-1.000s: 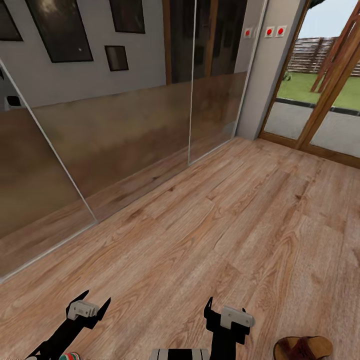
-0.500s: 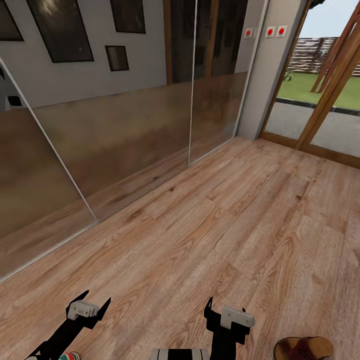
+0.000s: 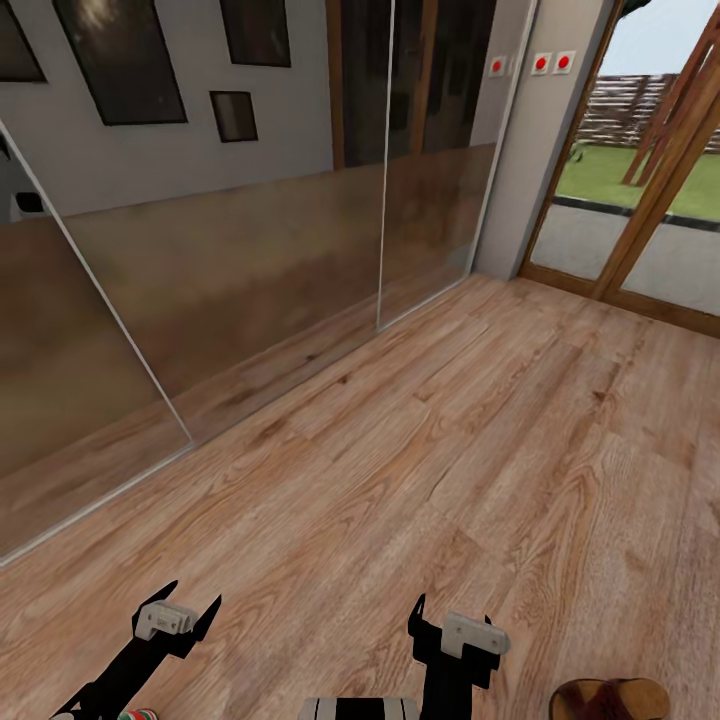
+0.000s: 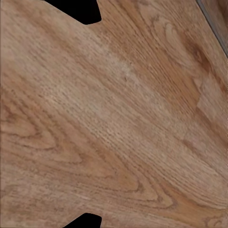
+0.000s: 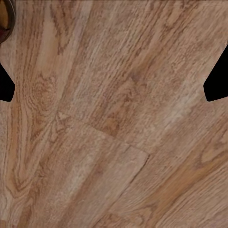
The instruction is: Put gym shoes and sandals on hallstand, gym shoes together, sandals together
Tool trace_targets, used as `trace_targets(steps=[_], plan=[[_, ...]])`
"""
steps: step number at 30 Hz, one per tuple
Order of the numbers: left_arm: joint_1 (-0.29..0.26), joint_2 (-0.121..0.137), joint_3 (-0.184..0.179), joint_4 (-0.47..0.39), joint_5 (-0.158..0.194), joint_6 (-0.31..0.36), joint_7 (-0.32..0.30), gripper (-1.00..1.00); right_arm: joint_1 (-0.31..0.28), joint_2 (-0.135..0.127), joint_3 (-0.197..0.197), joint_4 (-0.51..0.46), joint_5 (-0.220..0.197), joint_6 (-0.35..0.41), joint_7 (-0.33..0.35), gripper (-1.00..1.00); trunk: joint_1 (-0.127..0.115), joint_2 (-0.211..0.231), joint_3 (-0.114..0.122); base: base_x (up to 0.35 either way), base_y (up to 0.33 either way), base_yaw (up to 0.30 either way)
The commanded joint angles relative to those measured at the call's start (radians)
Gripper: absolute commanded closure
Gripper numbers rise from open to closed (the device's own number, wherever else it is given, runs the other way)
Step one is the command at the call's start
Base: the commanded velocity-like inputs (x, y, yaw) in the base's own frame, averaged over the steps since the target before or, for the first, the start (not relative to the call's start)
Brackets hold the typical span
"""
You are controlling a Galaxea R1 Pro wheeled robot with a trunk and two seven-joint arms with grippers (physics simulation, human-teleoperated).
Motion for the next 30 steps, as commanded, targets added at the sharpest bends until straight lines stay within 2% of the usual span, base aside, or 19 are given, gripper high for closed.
trace_targets(steps=[1, 9, 30], plan=[[-0.001, -0.001, 0.004, 0.0, -0.008, -0.005, -0.004, -1.0, -0.001, 0.0, 0.002, -0.001, -0.005, -0.001, -0.005, -1.0, 0.0, 0.0, -0.001, 0.201, 0.0, 0.0], [-0.001, -0.001, 0.004, 0.0, -0.008, -0.006, -0.004, -1.0, -0.001, 0.0, 0.002, -0.001, -0.005, -0.001, -0.005, -1.0, 0.0, 0.0, -0.001, 0.175, 0.0, 0.0], [-0.001, -0.001, 0.004, 0.0, -0.007, -0.006, -0.004, -1.0, -0.001, 0.0, 0.002, -0.001, -0.005, -0.001, -0.005, -1.0, 0.0, 0.0, -0.001, 0.016, 0.0, 0.0]])
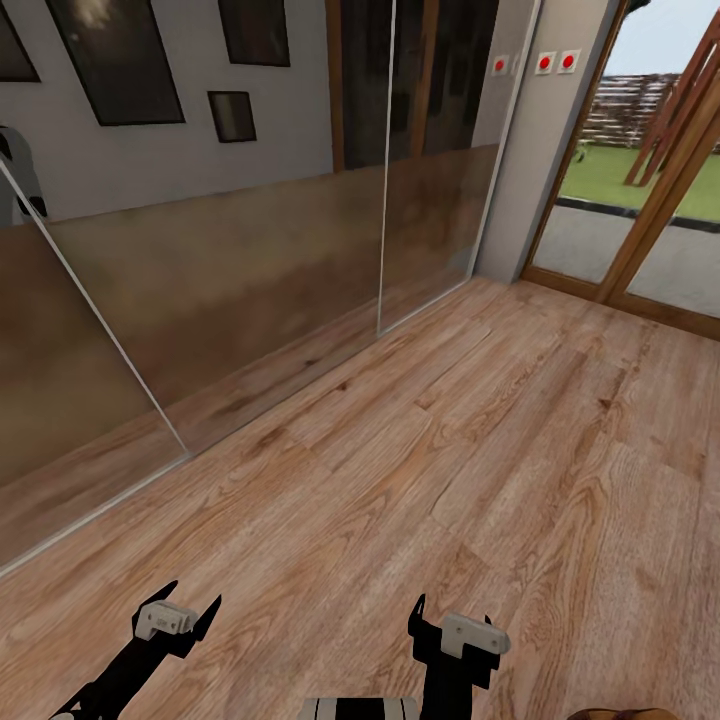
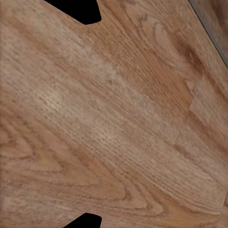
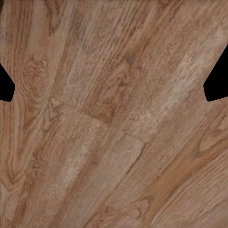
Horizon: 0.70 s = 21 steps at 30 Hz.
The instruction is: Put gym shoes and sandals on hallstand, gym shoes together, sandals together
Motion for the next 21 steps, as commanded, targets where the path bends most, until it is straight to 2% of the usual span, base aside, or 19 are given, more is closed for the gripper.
trace_targets(steps=[1, 21], plan=[[-0.001, -0.001, 0.004, 0.0, -0.008, -0.005, -0.004, -1.0, -0.001, 0.0, 0.002, -0.001, -0.005, -0.001, -0.005, -1.0, 0.0, 0.0, -0.001, 0.001, 0.0, 0.0], [-0.001, -0.001, 0.004, 0.0, -0.008, -0.005, -0.004, -1.0, -0.001, 0.0, 0.002, -0.001, -0.006, -0.001, -0.005, -1.0, 0.0, 0.0, -0.001, 0.0, -0.071, 0.0]])
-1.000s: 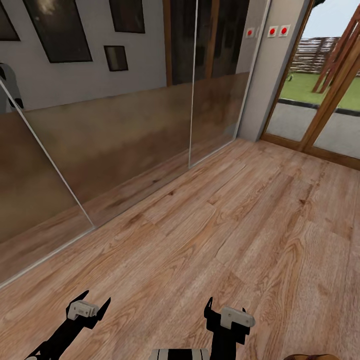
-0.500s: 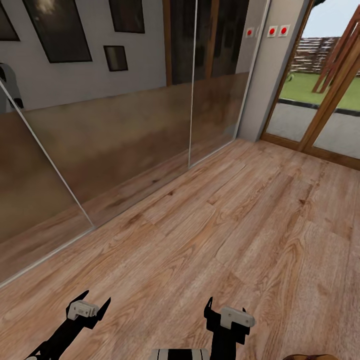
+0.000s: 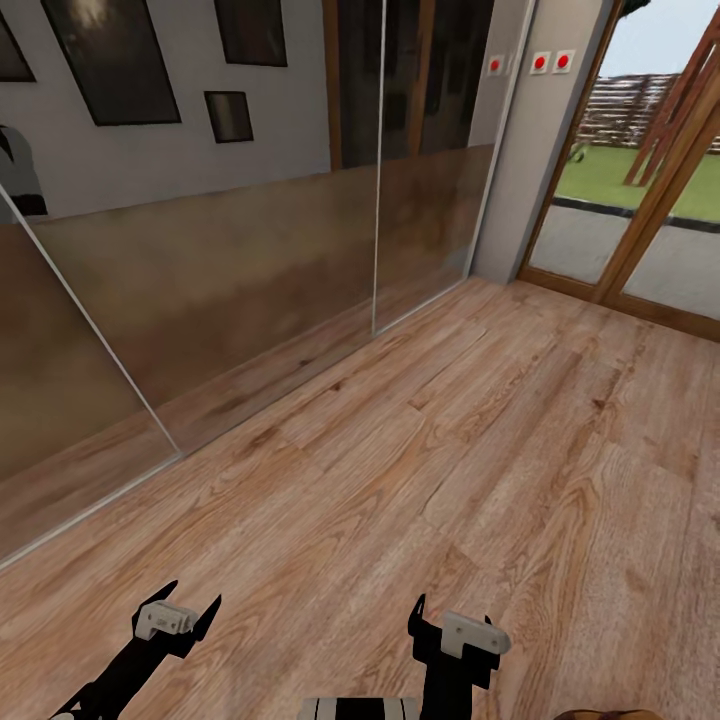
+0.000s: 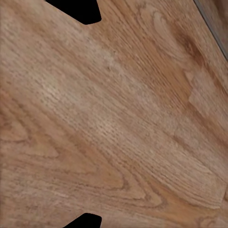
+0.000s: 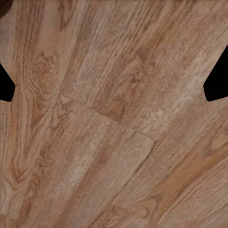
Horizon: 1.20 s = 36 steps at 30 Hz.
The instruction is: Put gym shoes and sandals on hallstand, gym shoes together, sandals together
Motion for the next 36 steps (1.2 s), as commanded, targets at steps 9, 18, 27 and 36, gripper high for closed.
trace_targets(steps=[9, 18, 27, 36], plan=[[-0.001, -0.001, 0.004, -0.001, -0.008, -0.005, -0.004, -1.0, -0.001, 0.0, 0.002, -0.001, -0.005, -0.001, -0.005, -1.0, 0.0, 0.0, -0.001, 0.0, -0.012, 0.0], [-0.001, -0.001, 0.004, -0.001, -0.008, -0.004, -0.004, -1.0, -0.001, 0.0, 0.002, -0.001, -0.005, -0.001, -0.005, -1.0, 0.0, 0.0, -0.001, 0.034, -0.002, 0.0], [-0.001, 0.0, 0.004, -0.001, -0.008, -0.004, -0.004, -1.0, -0.001, 0.0, 0.002, -0.001, -0.005, -0.001, -0.005, -1.0, 0.0, 0.0, -0.001, 0.168, 0.0, 0.0], [-0.001, 0.0, 0.004, -0.001, -0.008, -0.005, -0.004, -1.0, -0.001, 0.0, 0.002, -0.001, -0.005, -0.001, -0.005, -1.0, 0.0, 0.0, -0.001, 0.065, 0.0, 0.0]])
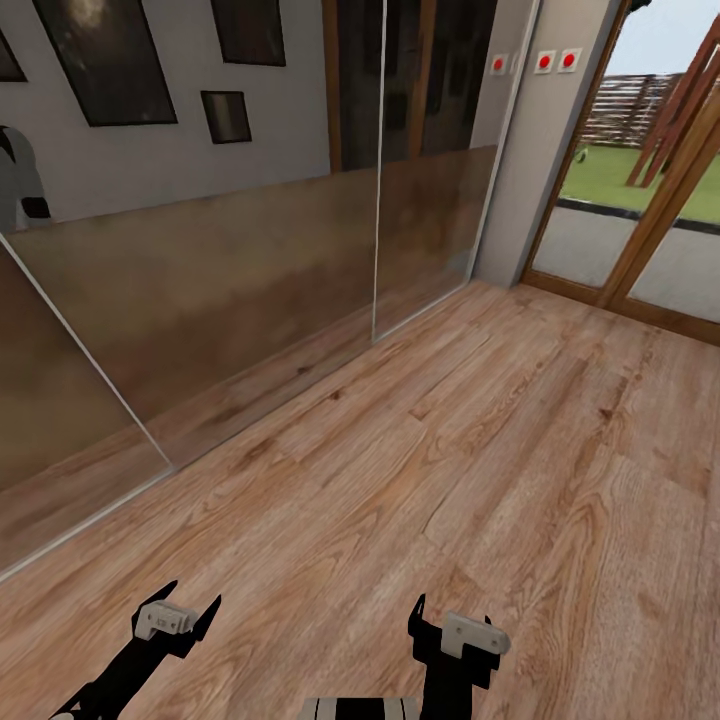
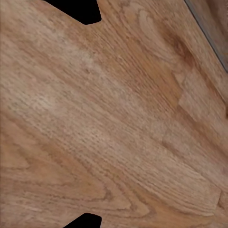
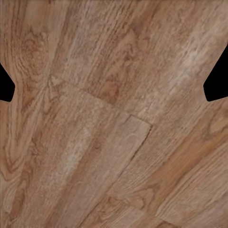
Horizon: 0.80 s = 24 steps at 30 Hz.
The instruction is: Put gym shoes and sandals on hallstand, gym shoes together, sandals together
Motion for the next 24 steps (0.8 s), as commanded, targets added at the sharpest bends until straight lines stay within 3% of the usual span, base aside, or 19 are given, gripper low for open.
trace_targets(steps=[1, 12, 24], plan=[[-0.001, -0.001, 0.004, 0.0, -0.008, -0.005, -0.004, -1.0, -0.001, 0.0, 0.002, -0.001, -0.005, -0.001, -0.005, -1.0, 0.0, 0.0, -0.001, 0.029, 0.0, 0.0], [-0.001, 0.0, 0.004, 0.0, -0.008, -0.005, -0.004, -1.0, -0.001, 0.0, 0.002, -0.001, -0.005, -0.001, -0.005, -1.0, 0.0, 0.0, -0.001, 0.008, 0.0, 0.012], [-0.001, 0.0, 0.004, 0.0, -0.008, -0.005, -0.004, -1.0, -0.001, 0.0, 0.002, -0.001, -0.005, -0.001, -0.005, -1.0, 0.0, 0.0, -0.001, 0.002, 0.0, 0.189]])
